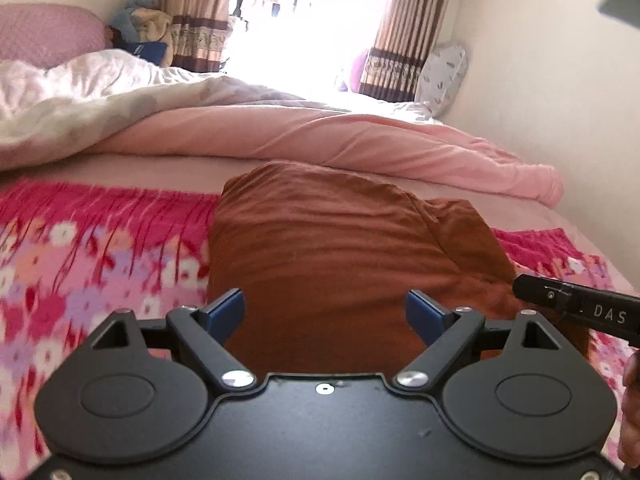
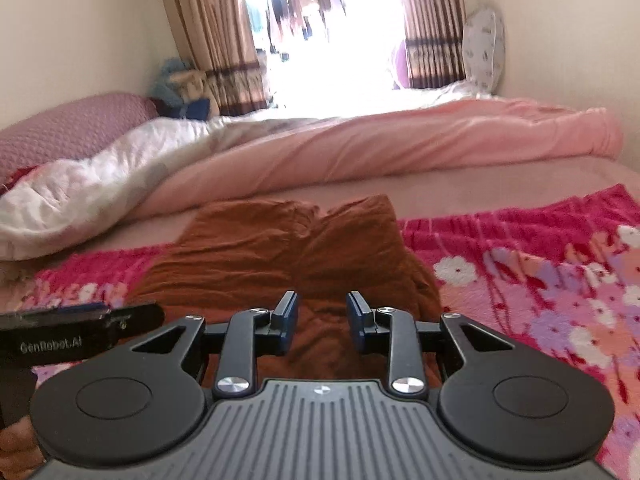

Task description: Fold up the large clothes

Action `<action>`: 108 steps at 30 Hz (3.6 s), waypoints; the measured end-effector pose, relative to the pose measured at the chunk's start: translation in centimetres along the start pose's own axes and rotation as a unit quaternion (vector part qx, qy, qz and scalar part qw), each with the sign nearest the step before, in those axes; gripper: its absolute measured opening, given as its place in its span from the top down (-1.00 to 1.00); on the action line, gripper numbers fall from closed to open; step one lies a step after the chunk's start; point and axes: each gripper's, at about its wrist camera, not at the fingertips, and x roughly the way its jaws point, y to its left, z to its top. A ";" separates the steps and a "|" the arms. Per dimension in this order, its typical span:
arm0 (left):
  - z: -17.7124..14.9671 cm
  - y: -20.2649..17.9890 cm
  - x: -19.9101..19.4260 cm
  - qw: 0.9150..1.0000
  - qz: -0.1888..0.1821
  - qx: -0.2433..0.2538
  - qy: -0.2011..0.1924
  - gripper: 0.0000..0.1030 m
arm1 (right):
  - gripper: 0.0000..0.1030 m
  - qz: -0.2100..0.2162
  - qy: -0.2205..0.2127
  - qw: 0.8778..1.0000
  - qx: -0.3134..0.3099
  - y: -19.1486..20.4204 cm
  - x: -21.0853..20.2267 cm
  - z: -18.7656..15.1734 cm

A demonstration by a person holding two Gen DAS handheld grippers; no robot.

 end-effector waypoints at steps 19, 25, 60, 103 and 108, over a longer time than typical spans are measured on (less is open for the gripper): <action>-6.1 -1.2 -0.3 1.000 0.004 0.004 0.026 -0.77 | 0.33 -0.012 0.019 1.000 0.007 -1.5 0.5 -6.3; -5.0 -1.2 -2.3 0.999 0.007 -0.004 0.041 -0.73 | 0.33 -0.013 0.012 1.000 0.003 -1.2 -0.9 -6.1; -16.8 -3.7 -28.5 0.994 0.091 -0.001 0.054 -0.74 | -0.33 -0.022 0.035 0.999 -0.026 1.4 -26.5 -15.3; -16.7 -3.9 -28.0 0.994 0.091 0.002 0.064 -0.74 | -0.33 -0.029 0.044 0.998 -0.018 0.6 -25.7 -15.5; -16.8 -4.0 -27.9 0.994 0.091 0.004 0.065 -0.74 | -0.33 -0.030 0.046 0.998 -0.017 0.4 -25.6 -15.6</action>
